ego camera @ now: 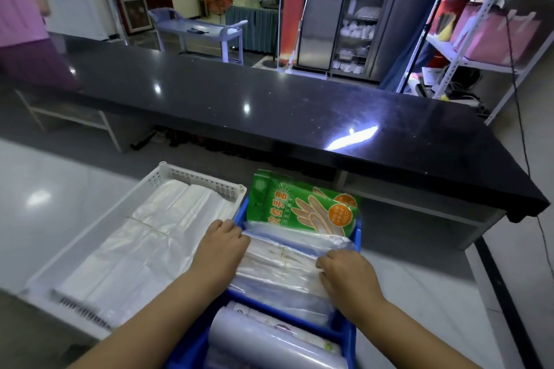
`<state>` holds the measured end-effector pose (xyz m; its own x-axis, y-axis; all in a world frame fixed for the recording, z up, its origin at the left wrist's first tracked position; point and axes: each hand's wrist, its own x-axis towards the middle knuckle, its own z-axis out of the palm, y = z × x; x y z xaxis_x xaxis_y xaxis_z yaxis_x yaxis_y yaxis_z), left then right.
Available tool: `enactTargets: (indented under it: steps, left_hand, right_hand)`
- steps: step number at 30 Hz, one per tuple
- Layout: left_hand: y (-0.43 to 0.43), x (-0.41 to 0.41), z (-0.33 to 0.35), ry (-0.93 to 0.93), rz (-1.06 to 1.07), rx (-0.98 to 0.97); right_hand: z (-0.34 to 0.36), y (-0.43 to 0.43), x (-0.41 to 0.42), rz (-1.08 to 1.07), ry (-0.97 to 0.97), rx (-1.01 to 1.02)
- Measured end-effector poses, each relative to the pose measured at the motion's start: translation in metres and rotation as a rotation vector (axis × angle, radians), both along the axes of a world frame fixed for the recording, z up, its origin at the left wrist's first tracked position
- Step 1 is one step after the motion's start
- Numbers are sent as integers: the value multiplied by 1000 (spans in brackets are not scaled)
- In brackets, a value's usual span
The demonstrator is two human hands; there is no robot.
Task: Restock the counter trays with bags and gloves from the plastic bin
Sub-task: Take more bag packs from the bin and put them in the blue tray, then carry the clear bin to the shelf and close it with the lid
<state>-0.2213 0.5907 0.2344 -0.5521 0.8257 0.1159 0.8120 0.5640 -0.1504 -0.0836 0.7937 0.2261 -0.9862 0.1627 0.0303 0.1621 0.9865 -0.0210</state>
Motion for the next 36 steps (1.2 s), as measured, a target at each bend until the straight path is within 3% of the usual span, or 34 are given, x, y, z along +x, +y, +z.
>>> enactTargets:
  steps: [7,15,25,31,36]
  left_hand:
    - [-63,28,17,-50,285,225]
    - [-201,74,22,-65,610,254]
    - [-402,157,-11,-157,1022,318]
    - [-533,201,-49,-227,1115,328]
    - [-592,218,-78,-317,1093,280]
  right_hand:
    - [13,-28,-28,188,99,-152]
    - [28,-148,-56,480,129,-293]
    - [19,-330,-44,735,82,-209]
    - [-23,-455,-16,711,0,-167]
    - [-73,-508,5,562,-189,-154]
